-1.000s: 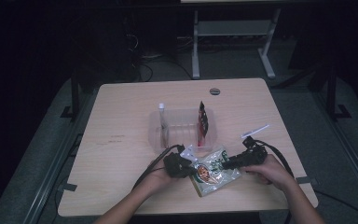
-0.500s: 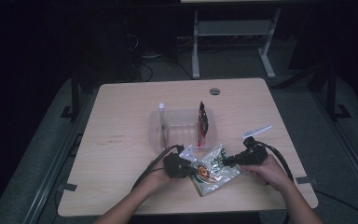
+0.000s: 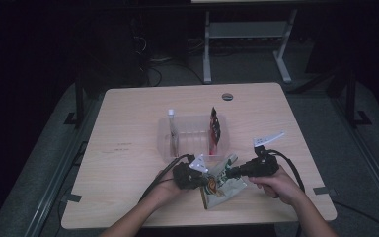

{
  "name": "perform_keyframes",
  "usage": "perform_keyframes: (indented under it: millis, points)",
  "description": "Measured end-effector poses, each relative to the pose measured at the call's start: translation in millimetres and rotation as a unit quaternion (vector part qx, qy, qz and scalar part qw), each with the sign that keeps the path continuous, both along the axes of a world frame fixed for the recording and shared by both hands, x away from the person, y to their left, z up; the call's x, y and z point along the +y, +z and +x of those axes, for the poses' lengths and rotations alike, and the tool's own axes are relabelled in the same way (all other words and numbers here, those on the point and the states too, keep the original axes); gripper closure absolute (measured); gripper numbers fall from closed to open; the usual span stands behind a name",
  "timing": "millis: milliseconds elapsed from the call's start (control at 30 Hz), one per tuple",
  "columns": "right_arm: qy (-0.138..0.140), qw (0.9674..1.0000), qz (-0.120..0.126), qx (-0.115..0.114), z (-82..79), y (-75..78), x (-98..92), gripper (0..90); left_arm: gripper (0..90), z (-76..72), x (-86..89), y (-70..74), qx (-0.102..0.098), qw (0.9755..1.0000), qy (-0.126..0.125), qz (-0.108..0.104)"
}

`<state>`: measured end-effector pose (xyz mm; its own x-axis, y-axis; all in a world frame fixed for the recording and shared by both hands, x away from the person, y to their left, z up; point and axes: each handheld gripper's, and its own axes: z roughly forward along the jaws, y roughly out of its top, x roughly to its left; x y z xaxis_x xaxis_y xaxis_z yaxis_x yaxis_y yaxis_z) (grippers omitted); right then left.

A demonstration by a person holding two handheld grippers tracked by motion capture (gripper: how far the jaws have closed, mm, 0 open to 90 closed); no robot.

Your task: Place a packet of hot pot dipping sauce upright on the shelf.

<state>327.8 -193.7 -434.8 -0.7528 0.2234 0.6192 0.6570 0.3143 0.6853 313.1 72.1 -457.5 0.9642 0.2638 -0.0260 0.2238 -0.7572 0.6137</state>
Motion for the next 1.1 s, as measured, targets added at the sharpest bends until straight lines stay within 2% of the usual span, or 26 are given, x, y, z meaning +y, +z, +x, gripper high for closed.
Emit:
perform_keyframes:
  millis: [100, 167, 300, 333, 367, 467, 667, 800, 967, 1100]
  points:
    - [0.000, 1.0000, -0.002, -0.005, -0.8, 2.4, 3.3, 88.9, 89.9, -0.9, 0.0, 0.8, -0.007, 1.0000, 0.000, 0.000]
    - [0.001, 0.9999, 0.004, -0.009, -1.3, 3.6, 4.0, 89.0, 89.9, -1.2, 0.3, 1.6, -0.005, 1.0000, 0.001, -0.002]
    - [-0.002, 0.9998, 0.000, -0.018, -3.7, 8.1, 4.8, 89.1, 89.7, -1.0, 2.4, 3.8, -0.005, 0.9999, 0.003, -0.009]
    - [-0.004, 0.9997, -0.003, -0.024, -4.3, 9.8, 4.0, 89.2, 84.6, -1.7, 4.6, 6.1, -0.001, 0.9999, 0.004, -0.015]
    - [-0.006, 0.9997, -0.004, -0.024, -4.5, 10.5, 3.3, 89.3, 82.6, -2.8, 6.0, 7.4, 0.006, 0.9998, 0.006, -0.019]
    - [-0.012, 0.9994, -0.006, -0.030, -5.7, 13.3, 1.2, 89.3, 78.1, -6.0, 9.7, 12.7, 0.010, 0.9996, 0.006, -0.027]
    - [-0.015, 0.9985, -0.011, -0.052, -9.3, 24.4, 3.8, 89.4, 59.6, -13.2, 20.3, 24.0, 0.007, 0.9994, 0.005, -0.034]
    - [-0.011, 0.9983, 0.015, -0.054, -11.3, 32.9, 5.2, 89.4, 60.6, -14.0, 28.4, 29.0, -0.003, 0.9994, 0.009, -0.033]
    - [-0.004, 0.9968, 0.056, -0.056, -12.2, 42.9, 12.8, 89.4, 63.1, -15.3, 27.0, 31.9, -0.007, 0.9990, 0.012, -0.041]
    - [-0.012, 0.9951, 0.050, -0.085, -11.6, 60.1, 20.3, 89.5, 60.1, -17.8, 32.7, 43.4, -0.018, 0.9989, 0.010, -0.043]
